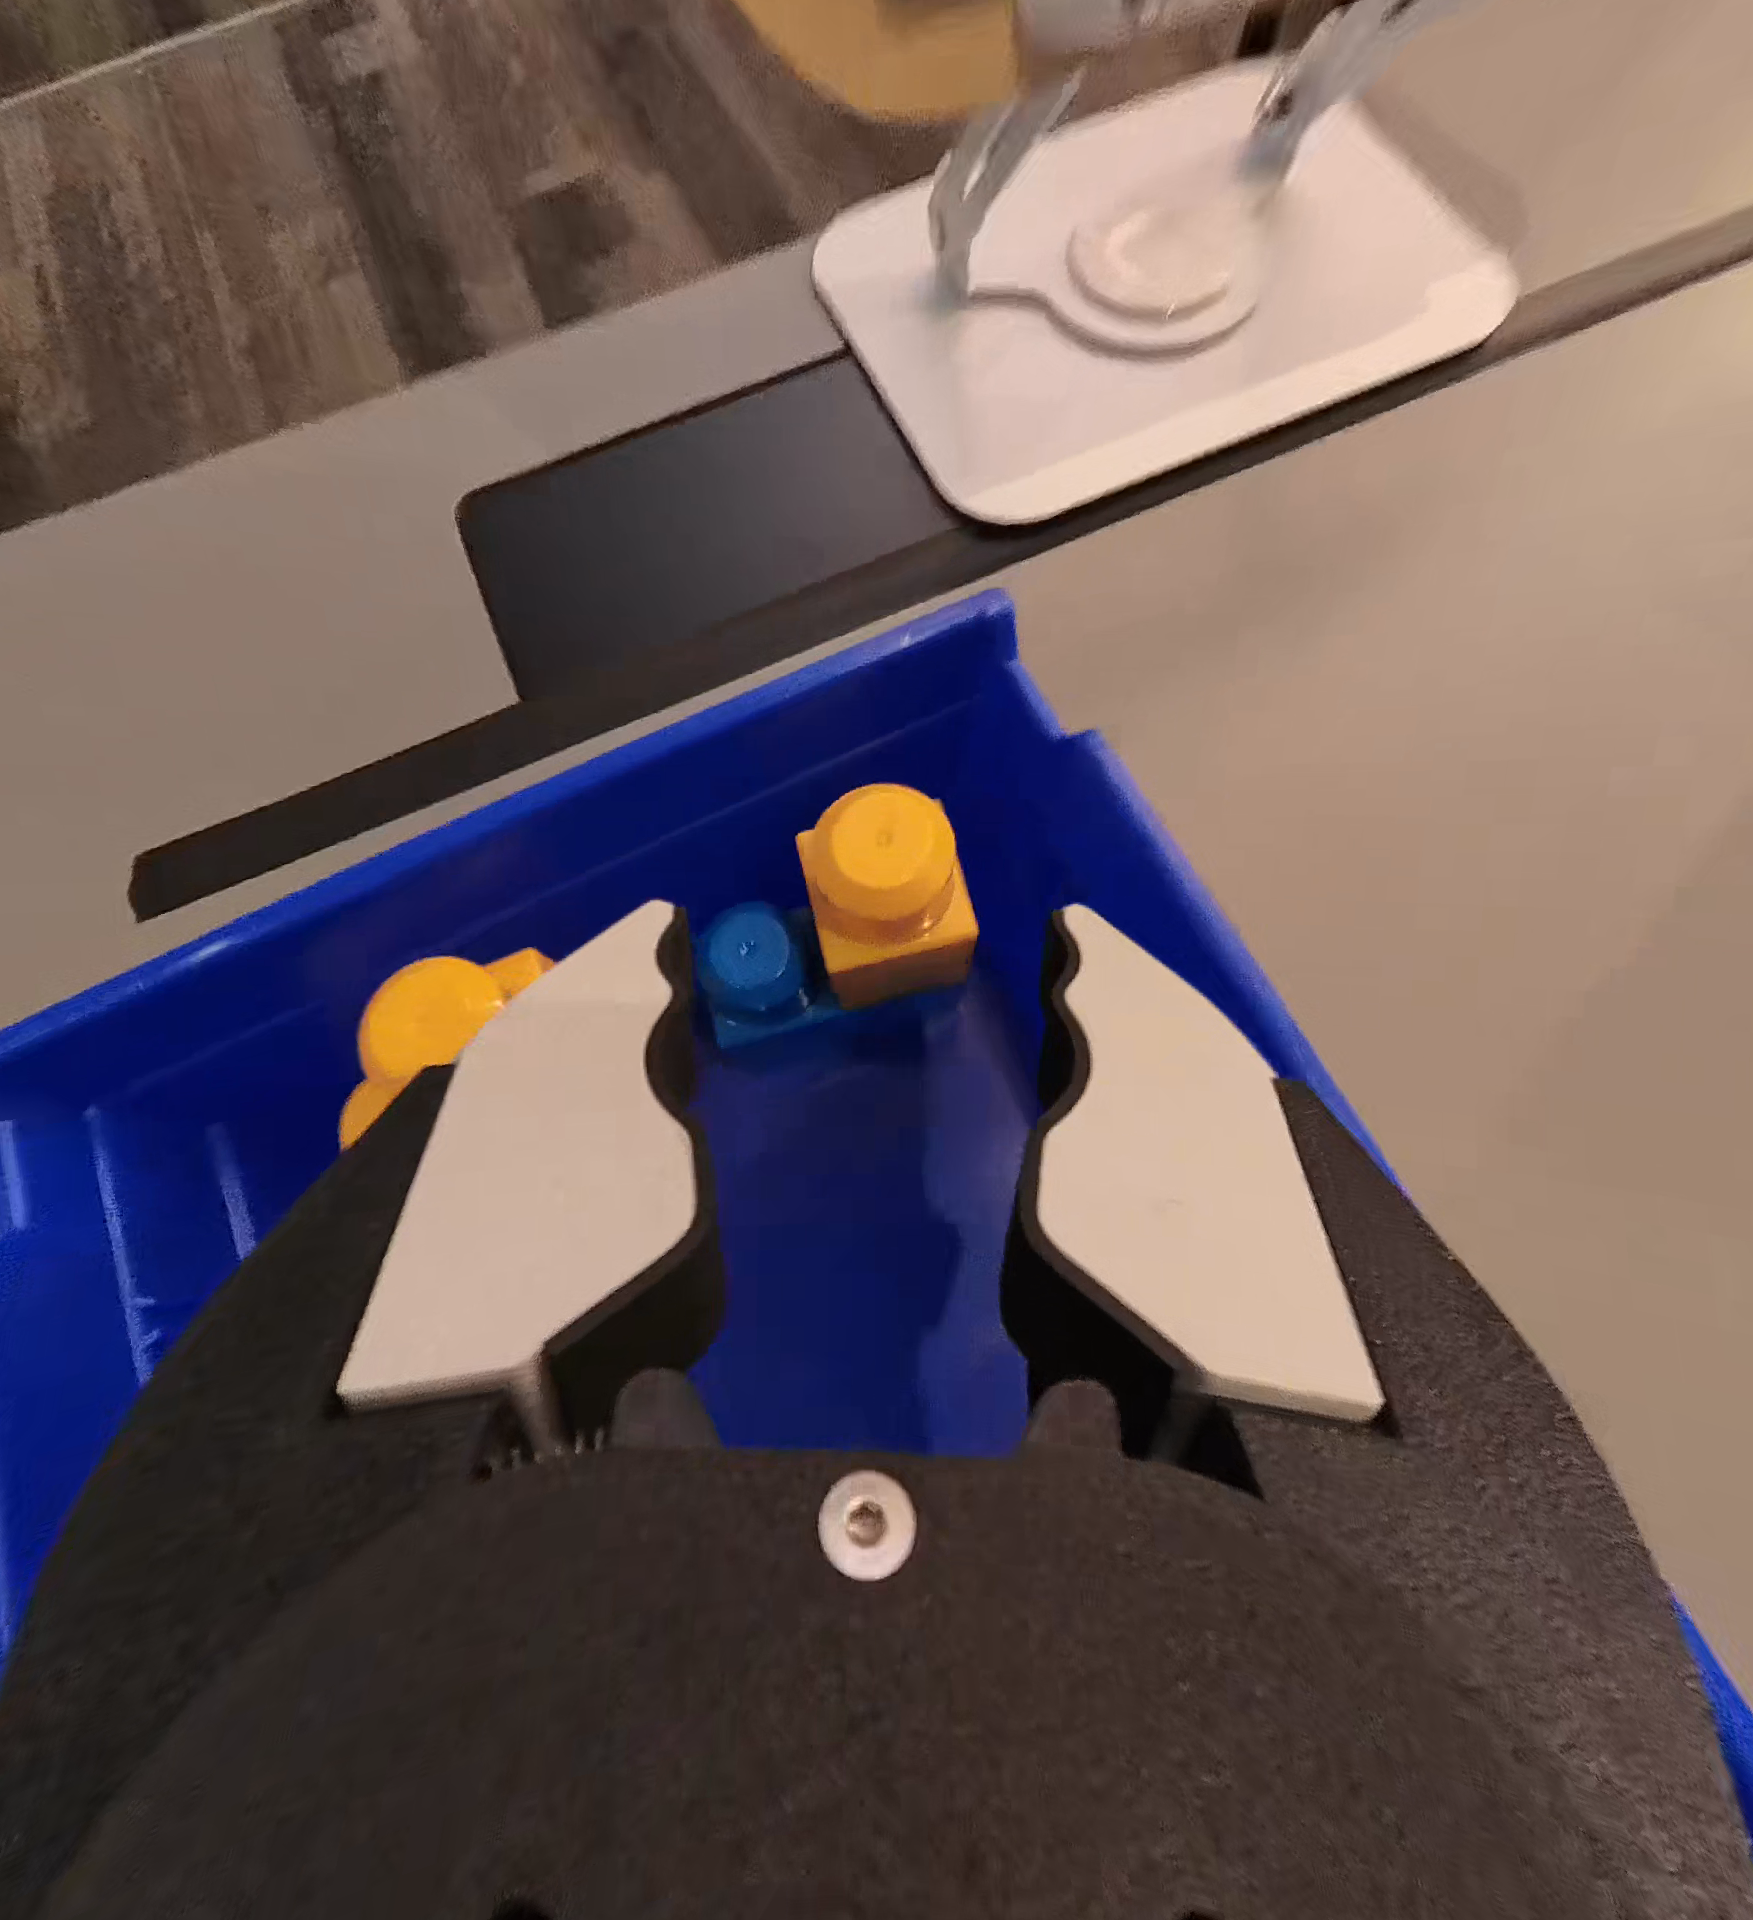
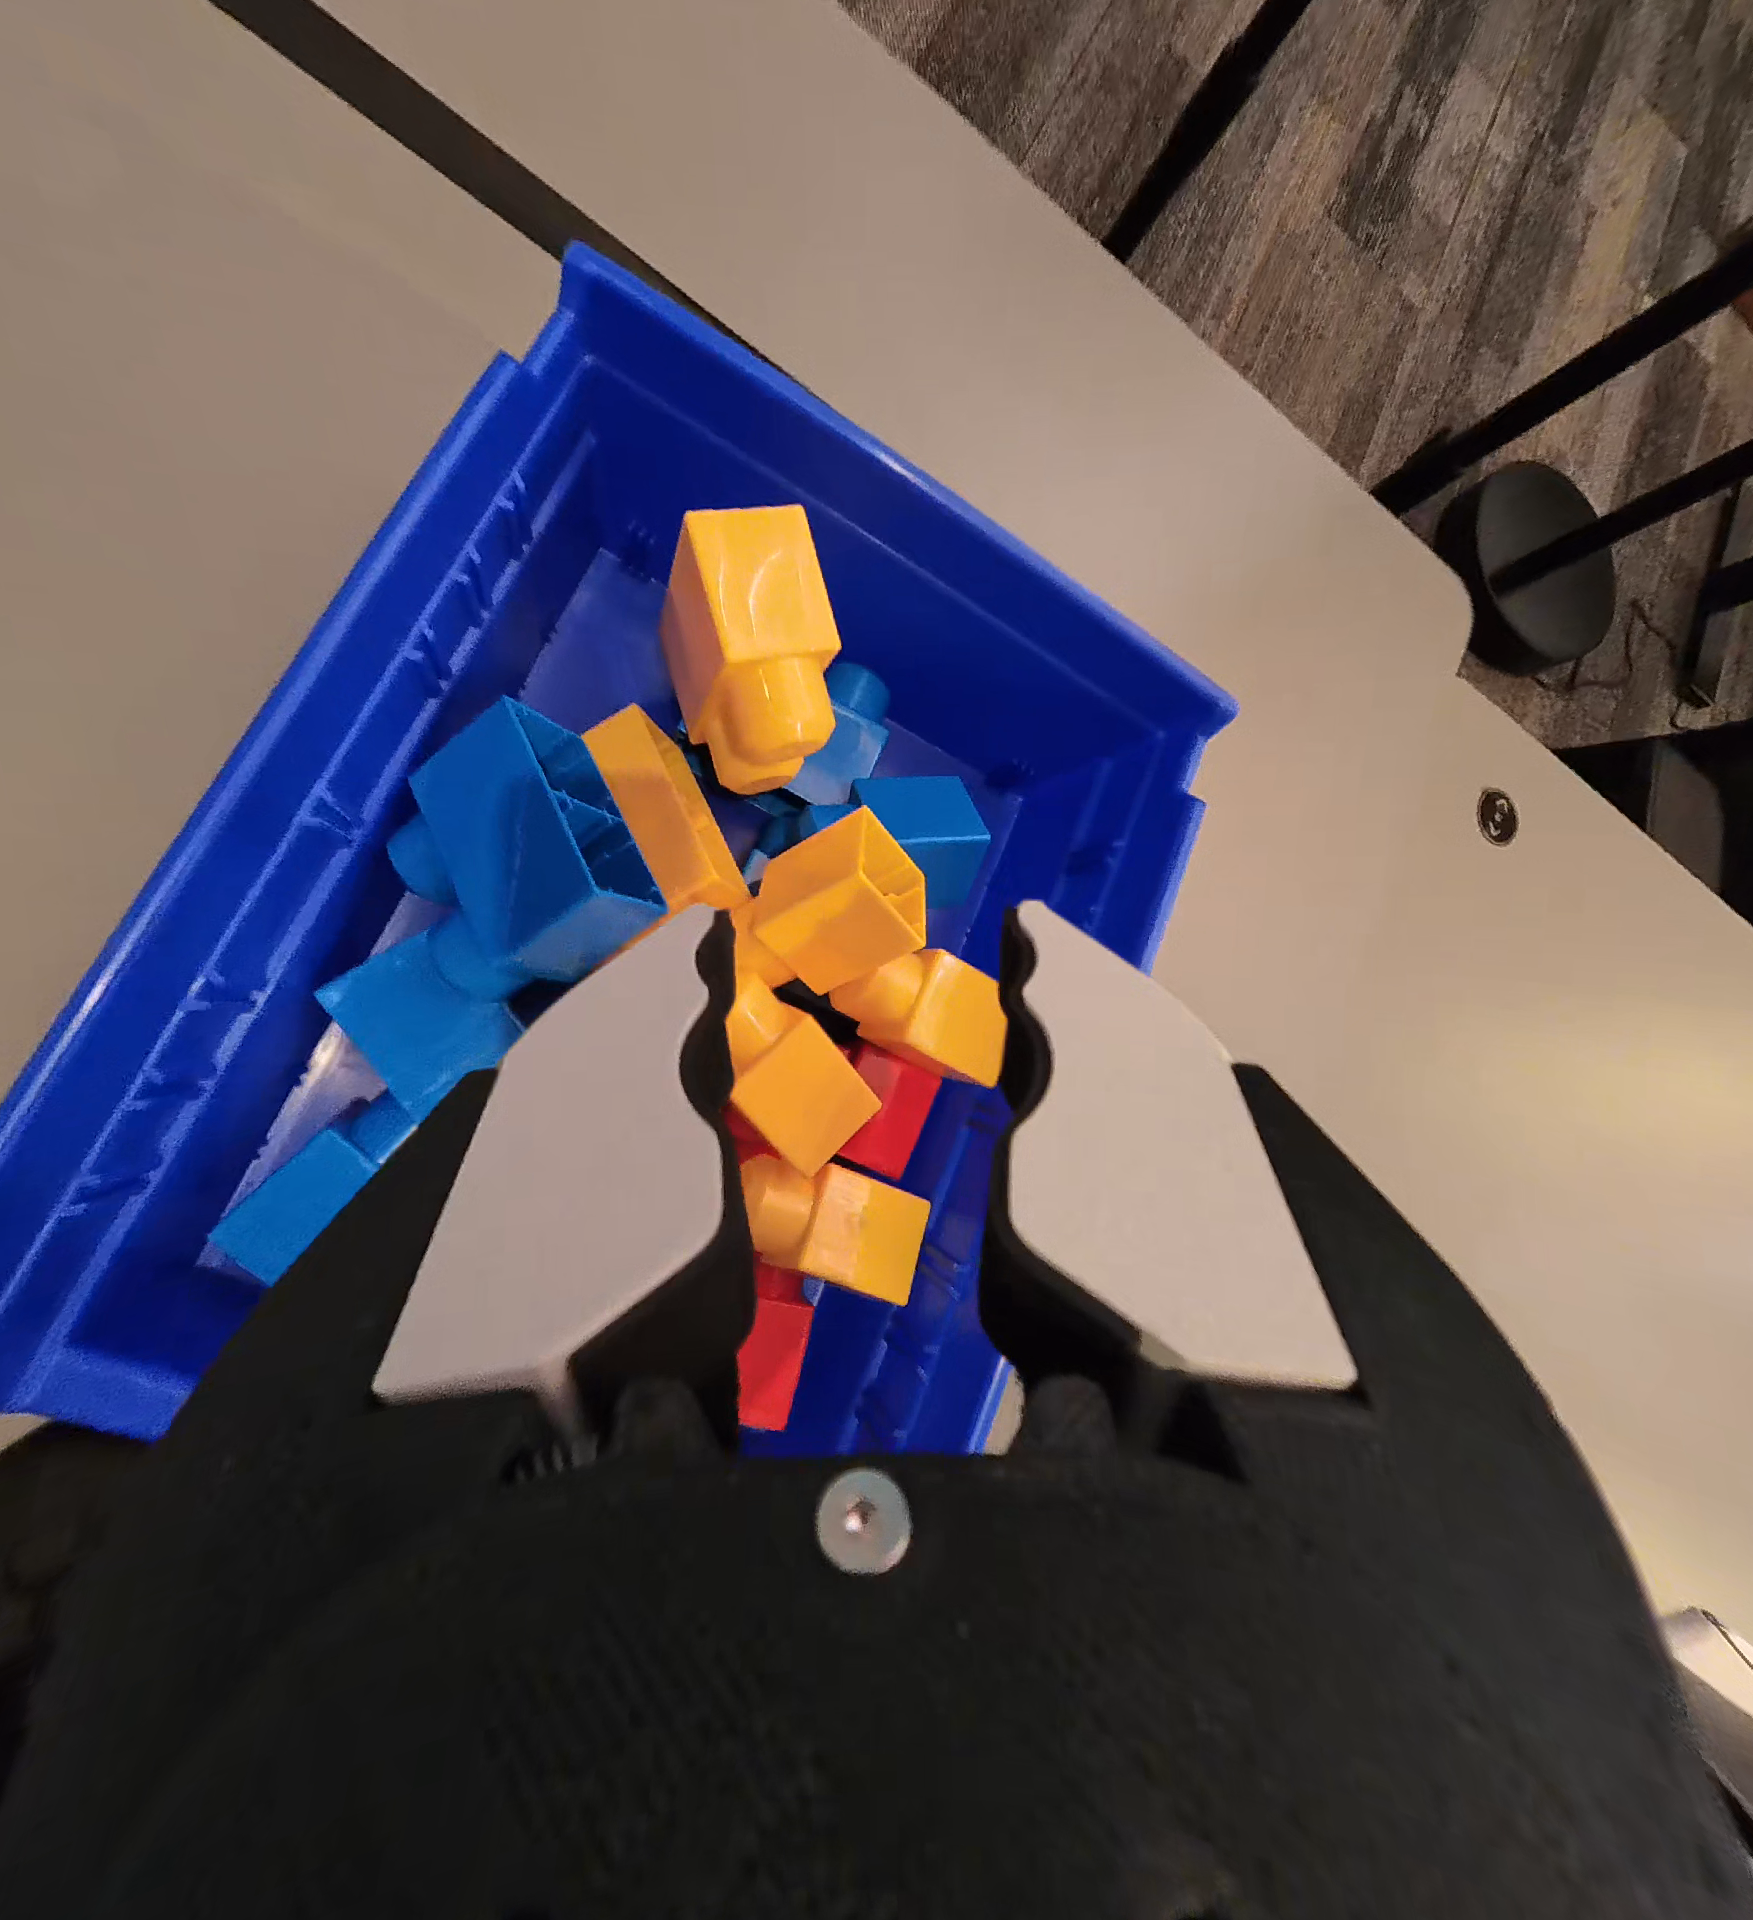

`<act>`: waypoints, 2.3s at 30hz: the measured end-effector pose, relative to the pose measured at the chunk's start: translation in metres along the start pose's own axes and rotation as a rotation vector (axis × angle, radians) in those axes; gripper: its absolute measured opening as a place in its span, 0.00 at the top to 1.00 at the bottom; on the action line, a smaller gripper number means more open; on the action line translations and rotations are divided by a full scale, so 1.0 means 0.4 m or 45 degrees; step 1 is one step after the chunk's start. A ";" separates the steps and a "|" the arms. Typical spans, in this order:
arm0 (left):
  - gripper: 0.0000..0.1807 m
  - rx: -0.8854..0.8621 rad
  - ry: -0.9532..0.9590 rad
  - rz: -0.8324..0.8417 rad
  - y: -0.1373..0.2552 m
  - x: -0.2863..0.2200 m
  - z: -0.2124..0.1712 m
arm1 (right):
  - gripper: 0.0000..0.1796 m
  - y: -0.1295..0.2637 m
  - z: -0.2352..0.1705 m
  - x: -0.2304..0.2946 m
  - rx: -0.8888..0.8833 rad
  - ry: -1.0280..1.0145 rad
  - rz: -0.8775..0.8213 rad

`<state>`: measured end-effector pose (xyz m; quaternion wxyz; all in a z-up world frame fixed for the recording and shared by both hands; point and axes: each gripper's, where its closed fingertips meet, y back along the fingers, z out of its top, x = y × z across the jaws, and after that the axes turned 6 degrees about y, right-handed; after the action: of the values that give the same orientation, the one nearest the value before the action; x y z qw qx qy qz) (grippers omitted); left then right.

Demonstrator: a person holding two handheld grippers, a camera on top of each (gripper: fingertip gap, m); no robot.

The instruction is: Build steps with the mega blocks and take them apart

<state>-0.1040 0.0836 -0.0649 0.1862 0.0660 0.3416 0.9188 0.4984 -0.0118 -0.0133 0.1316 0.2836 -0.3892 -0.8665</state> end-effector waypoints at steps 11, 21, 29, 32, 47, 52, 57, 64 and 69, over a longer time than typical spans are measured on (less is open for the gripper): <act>0.78 0.127 -0.209 0.288 -0.057 0.033 -0.031 | 0.73 -0.015 0.015 0.022 0.035 0.080 0.002; 0.79 -0.568 0.011 -0.591 0.293 -0.278 0.224 | 0.73 0.117 0.341 0.121 -0.527 0.310 -0.330; 0.79 -0.664 0.079 -1.201 0.406 -0.591 0.240 | 0.55 0.306 0.578 0.704 -1.560 0.488 0.365; 0.79 -0.649 0.096 -1.270 0.410 -0.640 0.231 | 0.54 0.283 0.586 0.758 -1.546 0.395 0.402; 0.64 -0.524 -0.214 -1.543 0.423 -0.721 0.154 | 0.79 0.312 0.504 0.770 -1.120 0.199 1.582; 0.80 -0.429 -0.383 -1.438 0.386 -0.746 0.117 | 0.79 0.287 0.471 0.794 -1.023 0.342 1.593; 0.80 -0.679 -0.165 -1.402 0.479 -0.628 0.218 | 0.79 0.240 0.411 0.747 -0.864 0.495 1.516; 0.80 -0.790 -0.173 -1.257 0.543 -0.498 0.231 | 0.79 0.086 0.210 0.295 -0.352 0.308 0.567; 0.80 -0.667 -0.204 -1.277 0.501 -0.556 0.206 | 0.79 -0.046 -0.068 0.083 0.158 -0.108 0.377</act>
<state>0.0619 -0.0927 0.1295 0.6349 -0.0832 0.0767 0.7643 0.4876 -0.0307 -0.0545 0.2233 0.1939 -0.4848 -0.8231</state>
